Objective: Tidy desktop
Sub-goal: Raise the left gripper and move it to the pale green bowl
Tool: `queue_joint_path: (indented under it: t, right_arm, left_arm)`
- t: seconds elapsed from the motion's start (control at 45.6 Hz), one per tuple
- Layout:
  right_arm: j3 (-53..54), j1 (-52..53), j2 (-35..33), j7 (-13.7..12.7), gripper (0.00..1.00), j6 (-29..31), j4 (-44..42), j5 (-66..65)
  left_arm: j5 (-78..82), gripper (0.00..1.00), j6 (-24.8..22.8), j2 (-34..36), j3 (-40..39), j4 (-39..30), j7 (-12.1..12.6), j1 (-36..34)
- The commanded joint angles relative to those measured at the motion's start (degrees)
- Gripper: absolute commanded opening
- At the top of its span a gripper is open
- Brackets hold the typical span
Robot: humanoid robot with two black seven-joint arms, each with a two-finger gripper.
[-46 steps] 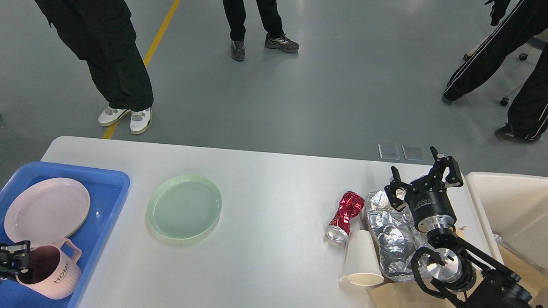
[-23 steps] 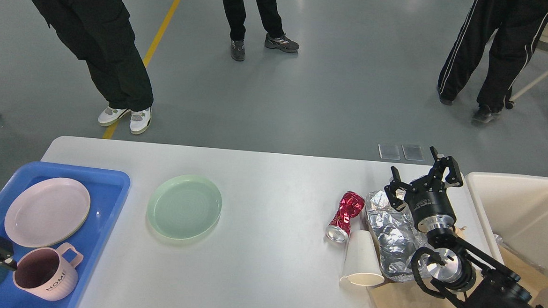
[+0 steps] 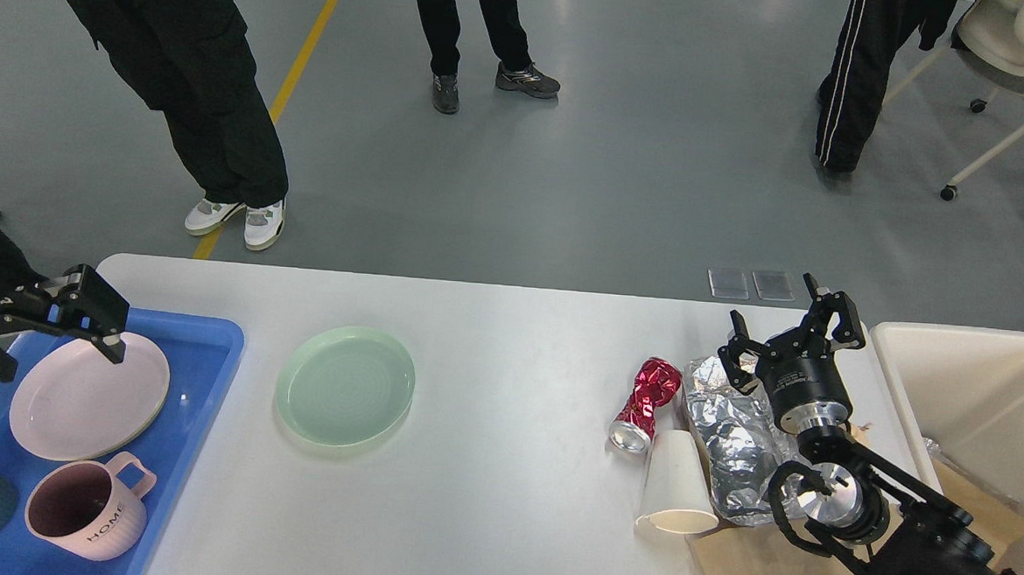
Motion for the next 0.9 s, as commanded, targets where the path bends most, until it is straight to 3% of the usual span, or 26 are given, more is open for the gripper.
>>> queue_joint_path:
  t: [0.0,0.351,0.723,0.876]
  right_arm:
    - [0.00,0.00,0.00,0.00,1.00,0.00,-0.10,0.00]
    - [0.00,0.00,0.00,0.00,1.00,0.00,-0.10,0.00]
    - [0.00,0.00,0.00,0.00,1.00,0.00,-0.01,0.00]
    - [0.00,0.00,0.00,0.00,1.00,0.00,-0.01,0.00]
  left_arm:
    - [-5.28,0.95,0.04,-9.50,2.77,-6.08,2.03,-11.10]
    - [-20.75,0.95,-1.54,-19.36,-7.68,-19.18,5.11,-33.61]
    - [-22.69,0.96,-1.72,-18.04,-6.46,-18.40,5.11,-29.31]
    - [-22.69,0.96,-0.75,-15.50,-1.19,-17.43,4.41,-27.47]
